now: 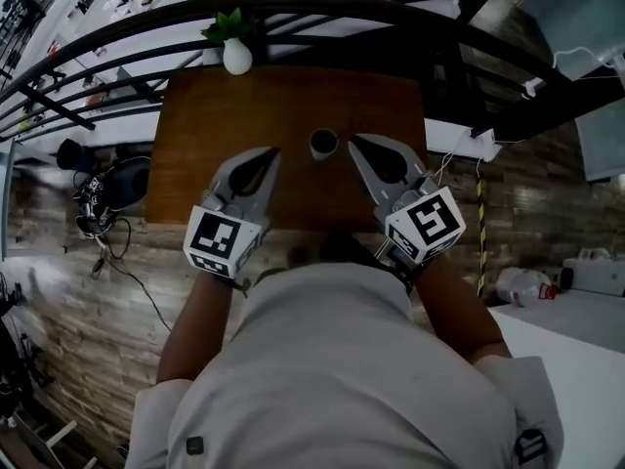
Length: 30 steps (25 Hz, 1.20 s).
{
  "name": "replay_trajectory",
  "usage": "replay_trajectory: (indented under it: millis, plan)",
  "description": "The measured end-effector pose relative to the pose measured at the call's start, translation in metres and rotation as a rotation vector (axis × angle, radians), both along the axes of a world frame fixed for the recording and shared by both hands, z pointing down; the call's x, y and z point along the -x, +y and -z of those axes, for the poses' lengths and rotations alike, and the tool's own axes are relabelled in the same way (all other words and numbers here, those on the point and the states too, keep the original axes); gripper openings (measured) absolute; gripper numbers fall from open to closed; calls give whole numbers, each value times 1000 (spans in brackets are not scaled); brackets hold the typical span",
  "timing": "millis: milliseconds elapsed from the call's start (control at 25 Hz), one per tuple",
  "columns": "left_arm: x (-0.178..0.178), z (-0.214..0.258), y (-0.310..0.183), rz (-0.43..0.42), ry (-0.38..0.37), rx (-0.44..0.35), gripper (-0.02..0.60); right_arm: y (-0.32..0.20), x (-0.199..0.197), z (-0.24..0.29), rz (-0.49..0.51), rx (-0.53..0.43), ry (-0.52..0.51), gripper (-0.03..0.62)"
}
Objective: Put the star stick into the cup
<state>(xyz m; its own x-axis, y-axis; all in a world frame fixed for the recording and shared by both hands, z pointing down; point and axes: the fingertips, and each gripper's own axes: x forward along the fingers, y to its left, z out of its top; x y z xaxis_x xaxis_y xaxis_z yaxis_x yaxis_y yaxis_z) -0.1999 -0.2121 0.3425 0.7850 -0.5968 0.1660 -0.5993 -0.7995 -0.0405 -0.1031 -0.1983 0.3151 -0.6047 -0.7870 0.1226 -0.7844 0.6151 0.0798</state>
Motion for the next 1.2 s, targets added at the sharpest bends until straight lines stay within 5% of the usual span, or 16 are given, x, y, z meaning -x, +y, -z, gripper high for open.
replay_trajectory:
  millis: [440, 1200]
  plan:
    - [-13, 7, 26, -12, 5, 6, 3, 32, -28, 7, 0, -6, 12, 6]
    - [-128, -26, 153, 104, -14, 65, 3, 159, -155, -23, 72, 44, -21, 8]
